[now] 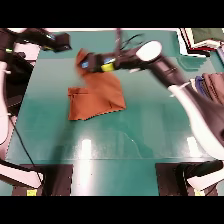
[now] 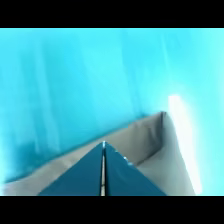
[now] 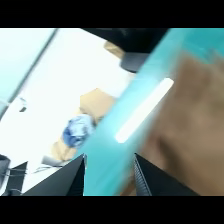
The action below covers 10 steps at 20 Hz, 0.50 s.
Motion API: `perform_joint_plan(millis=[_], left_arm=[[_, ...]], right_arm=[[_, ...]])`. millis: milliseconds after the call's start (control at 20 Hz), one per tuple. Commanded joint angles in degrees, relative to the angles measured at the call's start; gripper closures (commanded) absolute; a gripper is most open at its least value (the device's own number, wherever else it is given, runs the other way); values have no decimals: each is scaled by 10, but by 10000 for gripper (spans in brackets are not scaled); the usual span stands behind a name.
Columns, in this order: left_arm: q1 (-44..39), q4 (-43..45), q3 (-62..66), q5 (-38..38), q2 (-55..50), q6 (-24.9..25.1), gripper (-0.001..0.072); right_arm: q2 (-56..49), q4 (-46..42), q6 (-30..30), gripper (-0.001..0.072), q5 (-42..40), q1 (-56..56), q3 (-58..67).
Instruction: Fold the shirts.
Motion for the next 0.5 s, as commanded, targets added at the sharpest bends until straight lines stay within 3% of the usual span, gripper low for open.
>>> perform_joint_plan(millis=[0, 200, 250, 450], left_arm=[[43, 8, 7, -18, 36, 7, 684], [27, 8, 6, -33, 36, 26, 685], [19, 8, 6, -31, 35, 30, 684], [-15, 8, 6, -12, 35, 39, 684]], right_arm=[[-67, 30, -31, 354, -28, 32, 41], [-52, -58, -28, 360, 115, -66, 8], [-42, -71, -28, 389, 133, -98, -21], [9, -161, 21, 388, 169, -227, -162]])
